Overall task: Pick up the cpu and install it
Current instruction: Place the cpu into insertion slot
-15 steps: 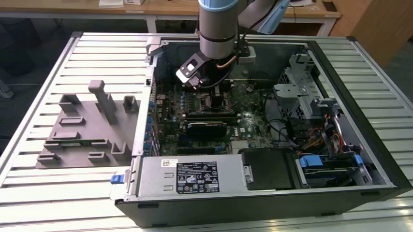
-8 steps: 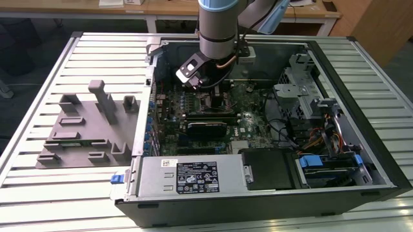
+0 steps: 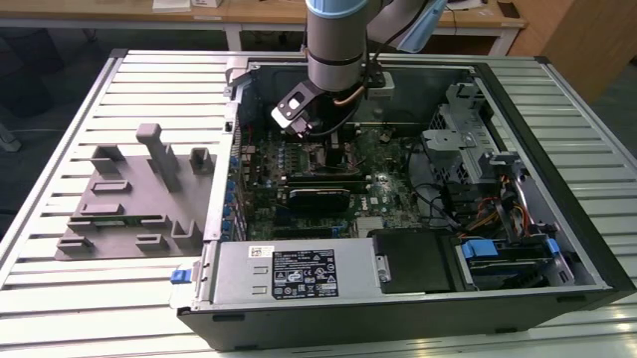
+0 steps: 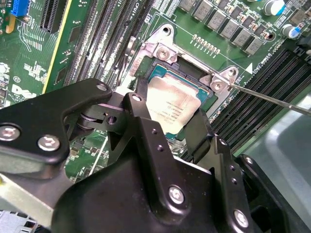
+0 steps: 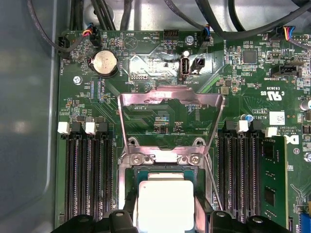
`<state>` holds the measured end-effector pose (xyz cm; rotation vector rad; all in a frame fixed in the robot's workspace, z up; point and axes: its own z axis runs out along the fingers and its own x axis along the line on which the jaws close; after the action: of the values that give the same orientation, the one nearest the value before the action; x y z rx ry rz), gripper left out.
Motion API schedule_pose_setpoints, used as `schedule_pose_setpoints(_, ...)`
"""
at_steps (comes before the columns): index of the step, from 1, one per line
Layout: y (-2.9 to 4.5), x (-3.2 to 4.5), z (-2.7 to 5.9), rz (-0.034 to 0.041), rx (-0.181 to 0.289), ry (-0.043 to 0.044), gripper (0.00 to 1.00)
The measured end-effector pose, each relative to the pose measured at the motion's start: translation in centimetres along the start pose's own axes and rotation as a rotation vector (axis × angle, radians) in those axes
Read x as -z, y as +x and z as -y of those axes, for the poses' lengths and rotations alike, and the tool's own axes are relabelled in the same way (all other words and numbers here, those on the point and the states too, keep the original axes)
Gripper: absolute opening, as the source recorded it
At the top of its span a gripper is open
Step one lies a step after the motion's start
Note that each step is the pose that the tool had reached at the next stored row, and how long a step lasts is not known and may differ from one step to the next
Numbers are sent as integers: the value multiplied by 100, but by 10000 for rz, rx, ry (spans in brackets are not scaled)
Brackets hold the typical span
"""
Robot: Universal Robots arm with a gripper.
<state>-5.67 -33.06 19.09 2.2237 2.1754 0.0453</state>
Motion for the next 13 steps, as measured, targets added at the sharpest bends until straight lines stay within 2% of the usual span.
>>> schedule_pose_setpoints(6, 1, -4, -1, -8, 0, -5, 55)
schedule_pose_setpoints(7, 1, -4, -1, -6, 0, -4, 62)
schedule_pose_setpoints(13, 0, 3, 0, 2, 0, 1, 62)
